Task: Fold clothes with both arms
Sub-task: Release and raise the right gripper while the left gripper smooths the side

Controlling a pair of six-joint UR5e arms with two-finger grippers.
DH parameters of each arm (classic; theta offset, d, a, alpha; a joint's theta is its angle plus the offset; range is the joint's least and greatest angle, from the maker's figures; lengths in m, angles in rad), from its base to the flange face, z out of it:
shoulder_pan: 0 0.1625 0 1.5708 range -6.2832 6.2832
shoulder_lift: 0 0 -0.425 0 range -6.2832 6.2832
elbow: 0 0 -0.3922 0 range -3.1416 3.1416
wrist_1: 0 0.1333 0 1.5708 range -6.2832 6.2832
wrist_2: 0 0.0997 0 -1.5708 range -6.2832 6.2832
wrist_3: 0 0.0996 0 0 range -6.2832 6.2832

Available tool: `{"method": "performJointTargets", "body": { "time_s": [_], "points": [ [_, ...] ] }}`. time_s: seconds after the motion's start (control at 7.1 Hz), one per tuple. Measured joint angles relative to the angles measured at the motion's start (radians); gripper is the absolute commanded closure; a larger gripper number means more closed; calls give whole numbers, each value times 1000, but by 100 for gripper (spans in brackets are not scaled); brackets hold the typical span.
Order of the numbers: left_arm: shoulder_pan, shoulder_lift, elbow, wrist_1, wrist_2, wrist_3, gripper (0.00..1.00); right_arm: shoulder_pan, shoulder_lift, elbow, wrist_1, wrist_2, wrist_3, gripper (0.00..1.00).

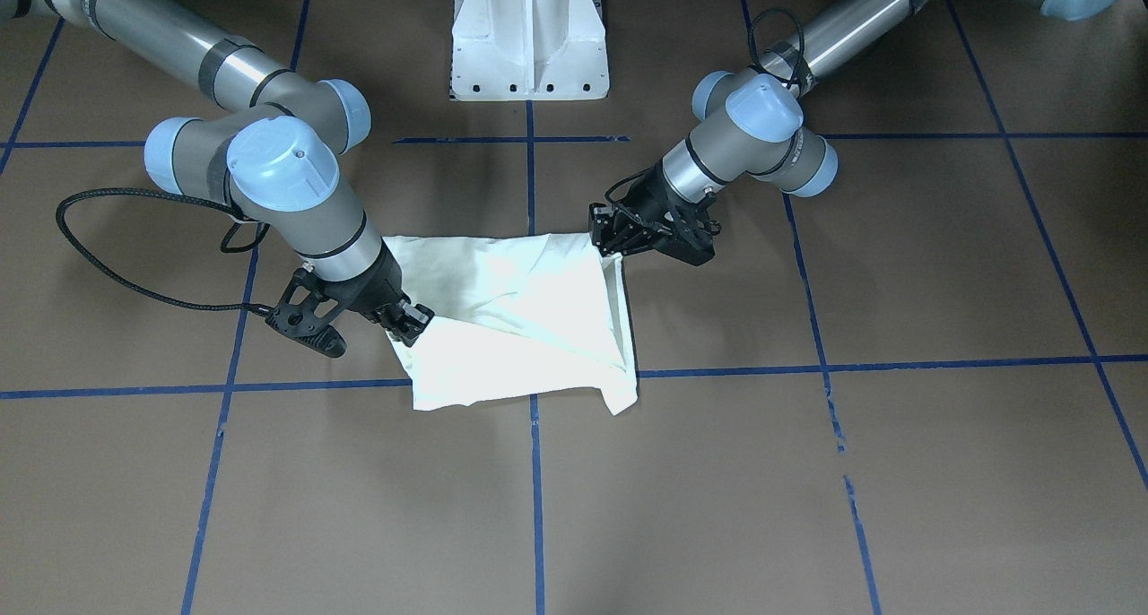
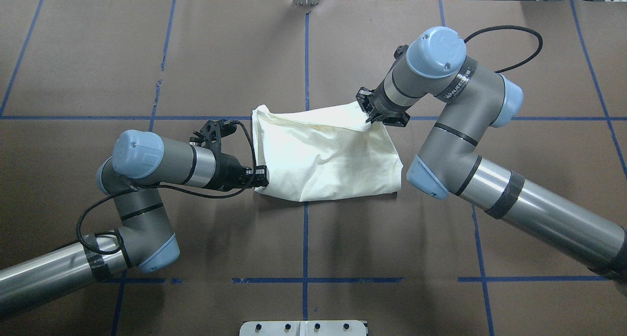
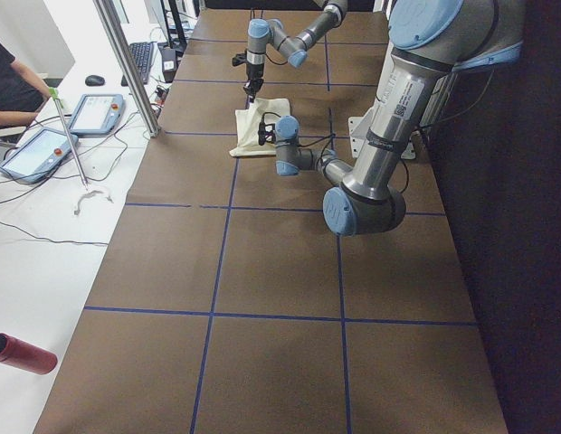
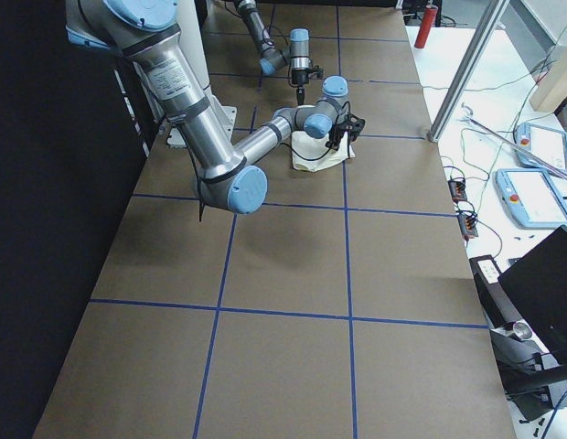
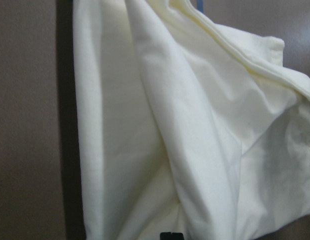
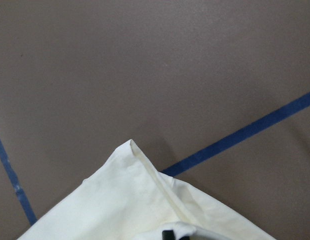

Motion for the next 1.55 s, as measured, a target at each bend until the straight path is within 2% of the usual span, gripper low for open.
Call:
{"method": "performJointTargets", "body": {
  "time_s": [0.42,0.56,0.7,0.99,1.13,1.27,1.55],
  "points": [
    [4,32,-50,-12,-132,-2,100,0,3,-1,0,0,-1,100],
    [3,61,-93,-9,-153,-4,100,0,5,-2,0,0,-1,25],
    [-4,90,-138,0,-159,-8,100,1,8,-2,0,0,-2,0],
    [-39,66,-182,81,-124,-55,100,31,27,0,0,24,-23,0],
    [-46,27,-175,133,-81,-68,100,58,35,5,-1,71,-41,0],
    [-45,-15,-146,166,-38,-73,100,72,36,10,0,109,-49,0],
    [-7,-68,-75,186,47,-76,100,69,29,22,0,129,-50,0]
  ]
}}
